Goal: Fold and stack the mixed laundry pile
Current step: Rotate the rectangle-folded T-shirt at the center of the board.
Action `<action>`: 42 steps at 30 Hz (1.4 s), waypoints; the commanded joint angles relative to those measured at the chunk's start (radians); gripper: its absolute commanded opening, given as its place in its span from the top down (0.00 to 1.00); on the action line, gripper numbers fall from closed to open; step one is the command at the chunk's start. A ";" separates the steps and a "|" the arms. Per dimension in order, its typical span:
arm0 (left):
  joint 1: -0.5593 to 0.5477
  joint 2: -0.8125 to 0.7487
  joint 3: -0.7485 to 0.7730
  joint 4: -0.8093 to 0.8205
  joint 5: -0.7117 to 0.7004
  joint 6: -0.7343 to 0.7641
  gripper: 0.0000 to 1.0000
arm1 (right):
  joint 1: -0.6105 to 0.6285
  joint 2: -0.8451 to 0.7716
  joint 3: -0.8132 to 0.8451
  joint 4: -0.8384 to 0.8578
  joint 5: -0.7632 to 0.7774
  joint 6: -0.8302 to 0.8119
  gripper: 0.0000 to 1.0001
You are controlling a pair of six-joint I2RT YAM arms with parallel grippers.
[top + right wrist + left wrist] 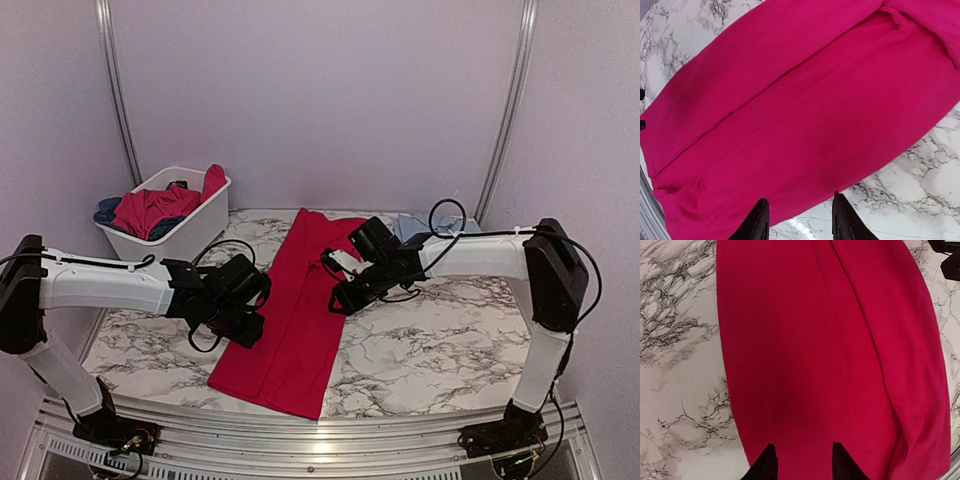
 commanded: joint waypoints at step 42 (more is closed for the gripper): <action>-0.097 0.201 -0.005 0.281 0.267 -0.175 1.00 | 0.025 0.000 -0.056 0.047 0.016 0.065 0.65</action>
